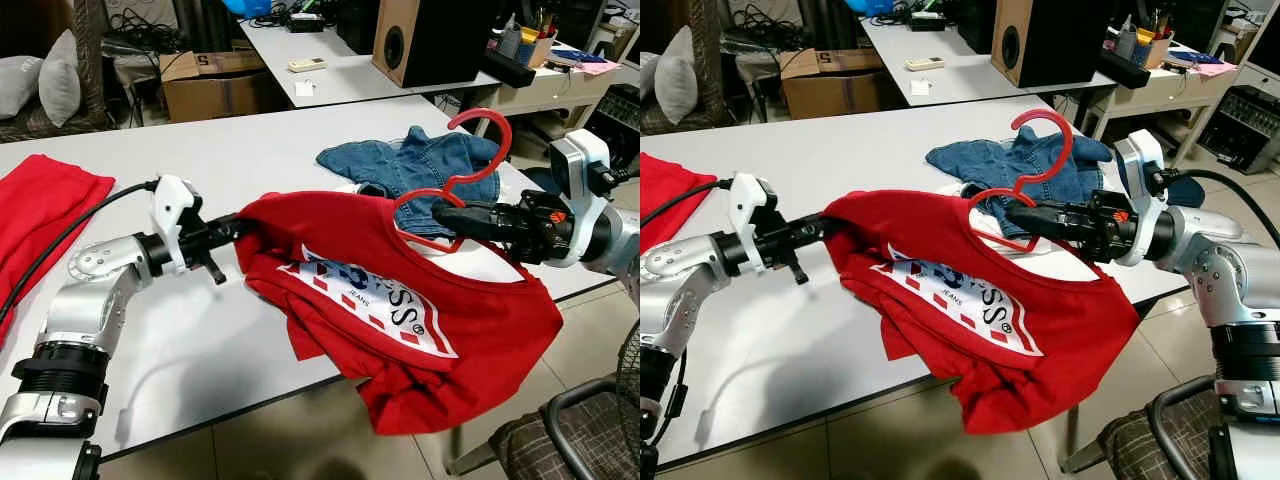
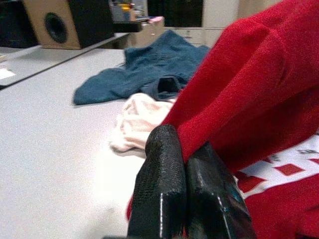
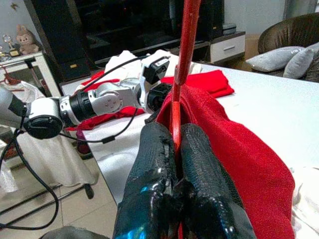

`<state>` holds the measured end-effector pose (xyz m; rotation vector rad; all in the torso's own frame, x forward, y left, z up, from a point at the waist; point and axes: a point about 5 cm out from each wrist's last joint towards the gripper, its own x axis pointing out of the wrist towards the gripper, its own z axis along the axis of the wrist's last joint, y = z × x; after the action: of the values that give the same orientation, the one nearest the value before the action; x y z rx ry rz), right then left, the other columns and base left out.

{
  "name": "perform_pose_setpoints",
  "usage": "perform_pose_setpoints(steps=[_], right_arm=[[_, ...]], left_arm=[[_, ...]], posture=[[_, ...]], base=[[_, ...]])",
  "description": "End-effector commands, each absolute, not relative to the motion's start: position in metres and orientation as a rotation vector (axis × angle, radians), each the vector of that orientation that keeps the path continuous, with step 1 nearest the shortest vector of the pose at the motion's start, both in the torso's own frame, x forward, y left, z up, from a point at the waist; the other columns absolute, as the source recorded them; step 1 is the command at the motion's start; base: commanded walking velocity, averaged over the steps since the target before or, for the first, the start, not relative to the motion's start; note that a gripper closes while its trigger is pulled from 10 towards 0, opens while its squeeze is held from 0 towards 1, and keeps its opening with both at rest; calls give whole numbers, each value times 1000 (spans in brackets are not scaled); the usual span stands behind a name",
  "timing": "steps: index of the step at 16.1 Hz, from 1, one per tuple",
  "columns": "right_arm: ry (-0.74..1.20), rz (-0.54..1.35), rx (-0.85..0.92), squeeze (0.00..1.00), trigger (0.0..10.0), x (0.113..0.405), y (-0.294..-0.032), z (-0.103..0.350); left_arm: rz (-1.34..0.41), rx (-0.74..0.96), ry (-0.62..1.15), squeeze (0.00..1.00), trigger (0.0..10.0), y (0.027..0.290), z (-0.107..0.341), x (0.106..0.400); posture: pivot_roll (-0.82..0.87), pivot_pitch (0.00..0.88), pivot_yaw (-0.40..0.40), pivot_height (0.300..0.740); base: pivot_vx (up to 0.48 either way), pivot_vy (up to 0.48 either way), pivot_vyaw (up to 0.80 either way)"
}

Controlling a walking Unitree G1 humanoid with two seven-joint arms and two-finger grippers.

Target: Hang hanger

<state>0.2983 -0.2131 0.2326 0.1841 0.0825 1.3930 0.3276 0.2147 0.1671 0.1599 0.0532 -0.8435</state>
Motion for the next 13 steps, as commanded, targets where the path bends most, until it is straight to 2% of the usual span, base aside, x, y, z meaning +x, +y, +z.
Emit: perform_pose_setpoints(steps=[1,7,13], right_arm=[[36,1382,163,0,10000,299,-216,241],[41,1367,157,0,10000,299,-218,241],[34,1361,151,0,10000,300,-219,244]], left_arm=[[-813,175,52,0,0,219,170,330],[-467,103,7,0,0,255,178,346],[-337,95,19,0,0,270,175,349]], posture=[[27,0,3,740],[27,0,4,740],[26,0,1,740]], base=[[0,0,0],[0,0,0],[0,0,0]])
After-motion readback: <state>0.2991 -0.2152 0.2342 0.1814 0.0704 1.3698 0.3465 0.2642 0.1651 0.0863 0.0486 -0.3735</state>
